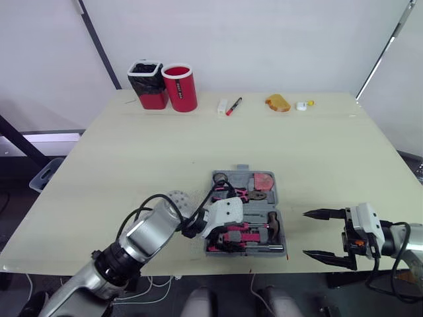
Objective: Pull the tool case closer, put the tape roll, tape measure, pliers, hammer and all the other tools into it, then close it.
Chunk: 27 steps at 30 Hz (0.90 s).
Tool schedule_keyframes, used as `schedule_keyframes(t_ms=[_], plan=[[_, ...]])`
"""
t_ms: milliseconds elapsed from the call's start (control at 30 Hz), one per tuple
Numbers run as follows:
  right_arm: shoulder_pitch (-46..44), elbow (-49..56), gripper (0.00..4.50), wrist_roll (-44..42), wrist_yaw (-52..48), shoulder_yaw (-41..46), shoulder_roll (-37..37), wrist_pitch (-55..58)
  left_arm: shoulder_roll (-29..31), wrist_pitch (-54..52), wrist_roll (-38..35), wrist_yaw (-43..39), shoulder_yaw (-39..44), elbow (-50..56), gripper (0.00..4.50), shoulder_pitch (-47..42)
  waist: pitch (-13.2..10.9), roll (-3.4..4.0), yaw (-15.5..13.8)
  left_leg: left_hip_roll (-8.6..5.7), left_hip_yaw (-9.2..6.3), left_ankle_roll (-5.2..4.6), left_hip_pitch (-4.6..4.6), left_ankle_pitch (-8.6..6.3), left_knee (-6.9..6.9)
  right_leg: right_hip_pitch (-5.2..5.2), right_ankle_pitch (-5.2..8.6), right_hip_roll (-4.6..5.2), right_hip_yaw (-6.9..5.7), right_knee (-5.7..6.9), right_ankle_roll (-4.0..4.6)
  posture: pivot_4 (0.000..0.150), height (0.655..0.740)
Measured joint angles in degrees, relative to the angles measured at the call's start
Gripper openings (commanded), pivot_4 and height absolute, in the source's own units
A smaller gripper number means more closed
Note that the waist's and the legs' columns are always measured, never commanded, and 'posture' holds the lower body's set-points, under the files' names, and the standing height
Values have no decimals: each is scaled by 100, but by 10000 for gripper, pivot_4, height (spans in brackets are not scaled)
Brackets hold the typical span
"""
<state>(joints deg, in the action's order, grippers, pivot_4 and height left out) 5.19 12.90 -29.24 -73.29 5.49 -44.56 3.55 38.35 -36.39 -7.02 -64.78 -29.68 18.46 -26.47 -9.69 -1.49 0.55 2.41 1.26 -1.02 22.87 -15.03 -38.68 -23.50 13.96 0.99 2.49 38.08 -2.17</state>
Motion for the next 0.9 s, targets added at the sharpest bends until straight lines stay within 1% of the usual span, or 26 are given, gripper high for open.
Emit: schedule_keyframes(t_ms=[33,67,100,133,167,267,333,467,600,900], plan=[[-6,-1,45000,0,0,-5,6,-4,-2,177,3,22,32,-87,14588,38,0,0,-2,0,0,0,0,0,0,0,0,0,0,0,0,1500,7400],[-32,-26,45000,6,-2,-21,8,-11,-47,652,-5,14,126,-293,13892,165,0,0,-4,0,1,0,0,0,0,0,0,0,2,-1,0,1500,7400],[-53,-44,45000,12,-2,-29,10,-11,-108,883,-26,-11,198,-385,8650,228,0,0,-4,0,2,0,-1,0,0,0,0,1,3,0,0,1500,7400],[-84,-46,45000,27,-2,-48,13,-12,-197,1216,-128,-68,290,-517,4978,319,0,0,-6,0,2,0,0,0,-1,0,-1,1,2,-1,0,1500,7400],[-115,-47,45000,34,-1,-62,19,-12,-262,1447,-184,-112,329,-615,307,376,0,0,-6,0,2,0,-1,0,0,0,-1,1,2,-1,0,1500,7400],[-175,-44,45000,59,15,-83,43,-8,-376,2018,-212,-193,343,-966,307,485,0,0,-9,0,4,0,-1,0,-1,0,-1,0,0,0,1,1500,7400],[-176,-42,45000,71,28,-96,43,0,-416,2202,-213,-229,362,-1124,307,503,0,0,-8,0,5,0,0,0,-1,0,-1,0,-1,0,1,1500,7400],[-182,-38,45000,79,73,-102,44,7,-552,2491,-162,-244,382,-1409,307,564,0,0,-9,0,5,0,0,0,-1,0,-1,1,0,0,0,1500,7400],[-239,-37,45000,80,101,-103,43,19,-688,2837,52,-266,253,-1943,307,597,1,1,-8,0,6,0,0,0,-1,0,-1,0,-1,0,0,1500,7400],[-216,-31,45000,81,116,-102,42,20,-818,3227,243,-375,213,-2304,307,602,2,3,-7,0,6,0,0,0,-1,1,-1,0,-1,0,0,1500,7400]])
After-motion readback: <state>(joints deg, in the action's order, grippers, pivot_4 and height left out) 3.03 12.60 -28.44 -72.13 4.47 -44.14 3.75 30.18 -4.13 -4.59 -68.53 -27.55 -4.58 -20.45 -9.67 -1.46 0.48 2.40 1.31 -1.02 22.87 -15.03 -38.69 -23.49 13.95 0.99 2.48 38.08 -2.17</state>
